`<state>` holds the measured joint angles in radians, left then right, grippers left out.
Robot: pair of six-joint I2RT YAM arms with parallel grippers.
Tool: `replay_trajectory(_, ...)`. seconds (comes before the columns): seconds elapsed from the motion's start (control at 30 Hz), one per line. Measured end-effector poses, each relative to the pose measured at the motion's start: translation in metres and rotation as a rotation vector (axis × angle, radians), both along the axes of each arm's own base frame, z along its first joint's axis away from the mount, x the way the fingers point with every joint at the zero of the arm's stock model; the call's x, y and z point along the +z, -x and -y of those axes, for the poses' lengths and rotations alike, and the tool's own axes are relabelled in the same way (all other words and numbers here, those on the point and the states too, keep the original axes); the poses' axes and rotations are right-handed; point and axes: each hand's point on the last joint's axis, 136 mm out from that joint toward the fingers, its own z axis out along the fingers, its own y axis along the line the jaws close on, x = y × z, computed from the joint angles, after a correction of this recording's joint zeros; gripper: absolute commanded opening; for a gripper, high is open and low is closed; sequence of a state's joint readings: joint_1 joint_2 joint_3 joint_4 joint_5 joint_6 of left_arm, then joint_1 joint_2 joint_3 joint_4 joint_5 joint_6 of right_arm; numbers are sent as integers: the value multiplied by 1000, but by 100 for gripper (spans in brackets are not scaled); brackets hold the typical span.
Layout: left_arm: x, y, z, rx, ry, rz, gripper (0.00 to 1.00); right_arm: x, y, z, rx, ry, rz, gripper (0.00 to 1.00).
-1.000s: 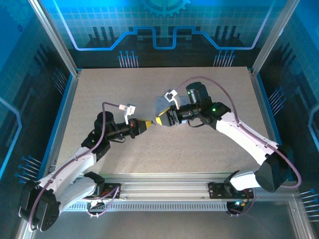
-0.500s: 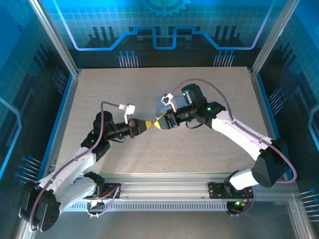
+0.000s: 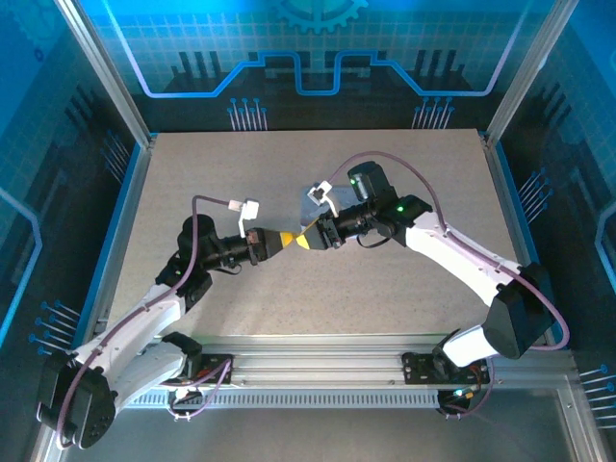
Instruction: Unlock a padlock with a key
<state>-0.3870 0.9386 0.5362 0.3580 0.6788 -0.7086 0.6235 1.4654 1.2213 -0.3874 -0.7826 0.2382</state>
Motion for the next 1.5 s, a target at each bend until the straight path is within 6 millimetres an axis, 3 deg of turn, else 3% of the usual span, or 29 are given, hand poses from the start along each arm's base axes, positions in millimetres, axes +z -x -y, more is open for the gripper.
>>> replay_trajectory(0.13, 4, -1, 0, 2, 8, 17, 0, -1, 1, -1, 9, -3, -11, 24)
replay_trajectory(0.33, 6, -1, -1, 0, 17, 17, 0, -2, 1, -2, 13, -7, -25, 0)
replay_trajectory(0.6, 10, -1, -3, 6, 5, 71, 0, 7, 1, -1, -2, 8, -45, 0)
replay_trajectory(0.63, 11, -1, -4, 12, -3, 94, 4, 8, 1, -1, -8, 15, -54, 0)
replay_trajectory(0.67, 11, 0, -6, 22, -14, 123, 26, 10, 0, 0, -18, 26, -70, 0)
replay_trajectory(0.73, 10, 1, -12, 57, -43, 189, 38, 12, -5, 3, -52, 53, -103, 0)
replay_trajectory(0.93, 4, 6, -27, 156, -171, 415, 42, -11, -15, 22, -206, 219, -263, 0)
replay_trajectory(1.1, -3, 18, -4, 98, -309, 663, 49, -29, -6, 34, -284, 317, -411, 0)
replay_trajectory(1.27, -22, 27, 28, -5, -434, 897, 50, -30, 0, 38, -325, 348, -504, 0)
replay_trajectory(1.5, -36, 12, 45, 2, -542, 1066, 49, -31, 3, 40, -354, 364, -565, 0)
